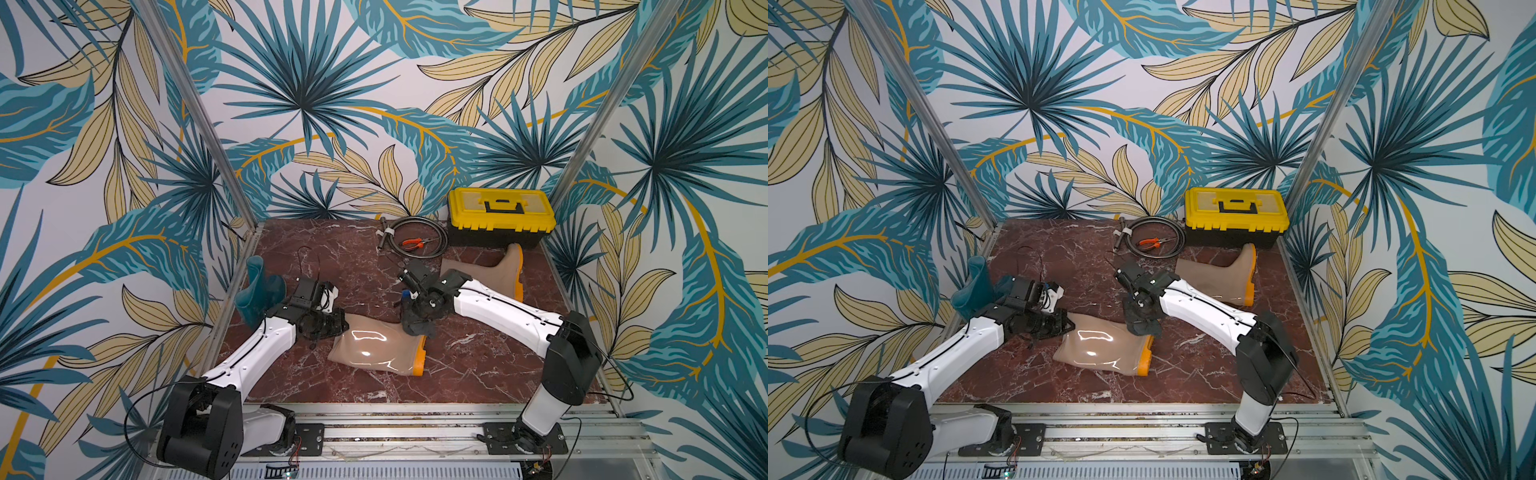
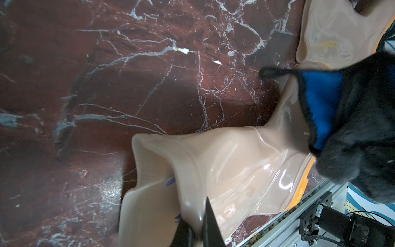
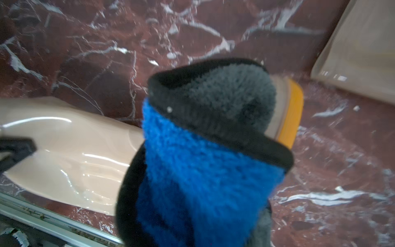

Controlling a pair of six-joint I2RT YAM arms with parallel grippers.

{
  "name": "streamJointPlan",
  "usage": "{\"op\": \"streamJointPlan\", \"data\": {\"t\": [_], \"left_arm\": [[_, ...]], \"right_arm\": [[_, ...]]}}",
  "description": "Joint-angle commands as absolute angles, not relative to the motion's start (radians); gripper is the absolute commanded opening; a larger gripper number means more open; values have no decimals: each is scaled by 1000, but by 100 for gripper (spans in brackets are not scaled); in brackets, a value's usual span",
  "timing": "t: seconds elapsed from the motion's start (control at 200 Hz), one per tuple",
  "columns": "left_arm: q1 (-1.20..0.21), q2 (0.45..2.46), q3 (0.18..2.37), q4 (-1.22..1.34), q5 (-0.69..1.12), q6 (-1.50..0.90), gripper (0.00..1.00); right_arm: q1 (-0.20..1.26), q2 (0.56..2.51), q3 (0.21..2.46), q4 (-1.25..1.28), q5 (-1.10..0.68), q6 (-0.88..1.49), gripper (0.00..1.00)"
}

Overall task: Wipe the rubber boots with a cloth
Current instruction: Wipe the dirt off the rubber boot.

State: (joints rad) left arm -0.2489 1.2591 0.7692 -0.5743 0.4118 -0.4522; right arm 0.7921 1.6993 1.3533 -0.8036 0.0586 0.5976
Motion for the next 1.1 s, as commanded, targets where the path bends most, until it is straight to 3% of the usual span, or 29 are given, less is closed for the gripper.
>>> {"op": "streamJointPlan", "data": {"t": [0.0,0.17,0.28,0.561,0.756,0.921,1.096], "left_arm": [[-247,1273,779,-564,389,-452,0],[-247,1276,782,-564,381,-450,0],[-245,1278,785,-564,386,-449,0],[-247,1259,773,-566,407,-459,0],[-246,1236,759,-566,408,-463,0],[-243,1243,764,-565,409,-454,0],[-231,1225,758,-565,401,-453,0]], "right_arm": [[887,1621,1201,-694,-12,746,0],[1028,1575,1126,-683,3,868,0],[1030,1563,1148,-707,44,817,0],[763,1735,1418,-863,124,504,0],[740,1776,1456,-882,97,517,0],[849,1689,1269,-769,26,639,0],[1004,1648,1219,-762,10,750,0]]}}
